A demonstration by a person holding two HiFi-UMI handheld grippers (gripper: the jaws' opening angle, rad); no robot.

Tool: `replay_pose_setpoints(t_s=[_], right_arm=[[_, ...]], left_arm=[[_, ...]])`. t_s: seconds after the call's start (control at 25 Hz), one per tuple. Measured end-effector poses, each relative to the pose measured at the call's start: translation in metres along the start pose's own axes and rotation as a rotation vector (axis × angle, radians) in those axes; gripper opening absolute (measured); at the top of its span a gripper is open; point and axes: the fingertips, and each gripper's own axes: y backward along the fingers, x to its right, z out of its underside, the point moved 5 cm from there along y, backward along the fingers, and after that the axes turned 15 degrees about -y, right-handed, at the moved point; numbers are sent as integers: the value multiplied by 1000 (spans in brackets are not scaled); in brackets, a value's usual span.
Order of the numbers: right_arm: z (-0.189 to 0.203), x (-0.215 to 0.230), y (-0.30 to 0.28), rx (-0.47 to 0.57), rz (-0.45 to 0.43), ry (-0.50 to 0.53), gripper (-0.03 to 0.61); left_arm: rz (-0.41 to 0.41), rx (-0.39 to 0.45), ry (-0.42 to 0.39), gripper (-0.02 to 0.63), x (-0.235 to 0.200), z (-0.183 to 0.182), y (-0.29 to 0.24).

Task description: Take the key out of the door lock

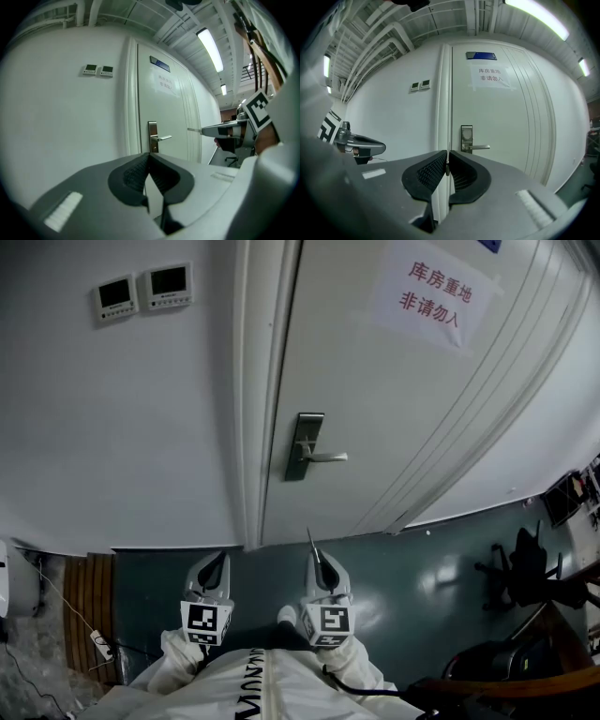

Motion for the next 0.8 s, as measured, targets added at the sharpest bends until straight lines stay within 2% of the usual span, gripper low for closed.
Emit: replay_pose_setpoints(t_s=[0.36,0.52,0.8], right_arm=[[13,-30,59,-15,37,0,25],[17,-29,72,-31,36,-11,25],[16,-23,72,-34,-6,-5,23]], left_arm=[[29,6,38,0,15,11,60],[37,8,33,0,24,6,69],[3,1,18,0,30,-4,66]])
